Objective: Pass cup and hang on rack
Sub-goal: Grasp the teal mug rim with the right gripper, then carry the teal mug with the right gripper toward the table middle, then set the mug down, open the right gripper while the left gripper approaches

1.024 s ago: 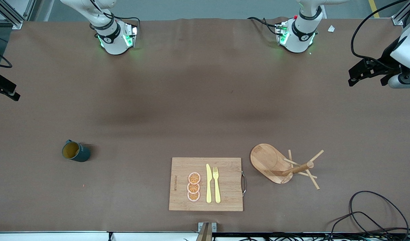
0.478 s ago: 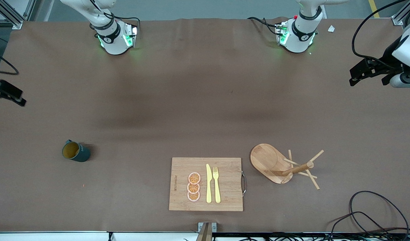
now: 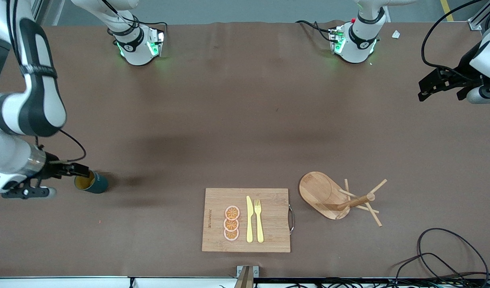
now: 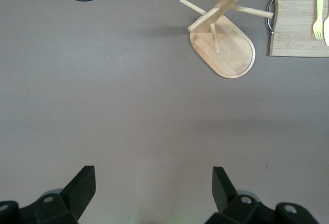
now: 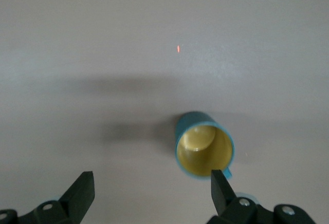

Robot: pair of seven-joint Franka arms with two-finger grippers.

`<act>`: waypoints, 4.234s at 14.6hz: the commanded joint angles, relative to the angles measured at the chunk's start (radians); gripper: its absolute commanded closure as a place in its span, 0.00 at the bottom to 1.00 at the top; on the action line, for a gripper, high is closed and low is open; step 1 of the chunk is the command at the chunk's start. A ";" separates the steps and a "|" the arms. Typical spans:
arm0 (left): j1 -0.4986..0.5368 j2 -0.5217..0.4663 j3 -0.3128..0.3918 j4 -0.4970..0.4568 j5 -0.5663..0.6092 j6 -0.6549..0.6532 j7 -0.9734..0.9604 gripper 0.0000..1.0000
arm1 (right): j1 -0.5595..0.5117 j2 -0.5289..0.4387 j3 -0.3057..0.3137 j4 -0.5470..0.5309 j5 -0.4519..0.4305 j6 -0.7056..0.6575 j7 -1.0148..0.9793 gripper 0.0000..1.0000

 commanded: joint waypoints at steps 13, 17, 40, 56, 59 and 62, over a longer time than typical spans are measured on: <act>0.007 0.044 -0.004 0.028 0.001 -0.007 0.010 0.00 | -0.033 0.175 0.002 -0.006 -0.003 0.090 -0.032 0.98; 0.004 0.060 -0.004 0.029 0.001 0.011 0.010 0.00 | -0.017 0.173 0.005 0.013 0.007 0.087 -0.023 1.00; -0.016 0.067 -0.009 0.029 0.002 0.036 -0.005 0.00 | 0.918 0.546 0.022 0.561 0.185 0.433 1.075 0.79; -0.266 0.231 -0.021 0.048 0.015 0.129 -0.240 0.00 | 0.579 0.192 -0.132 0.544 0.162 -0.142 0.512 0.00; -0.381 0.309 -0.021 0.046 0.027 0.227 -0.448 0.00 | 0.441 0.163 -0.138 0.531 0.153 -0.260 0.405 0.00; -0.501 0.406 -0.021 0.046 0.114 0.322 -0.717 0.00 | 0.318 0.094 -0.136 0.448 0.086 -0.259 0.315 0.00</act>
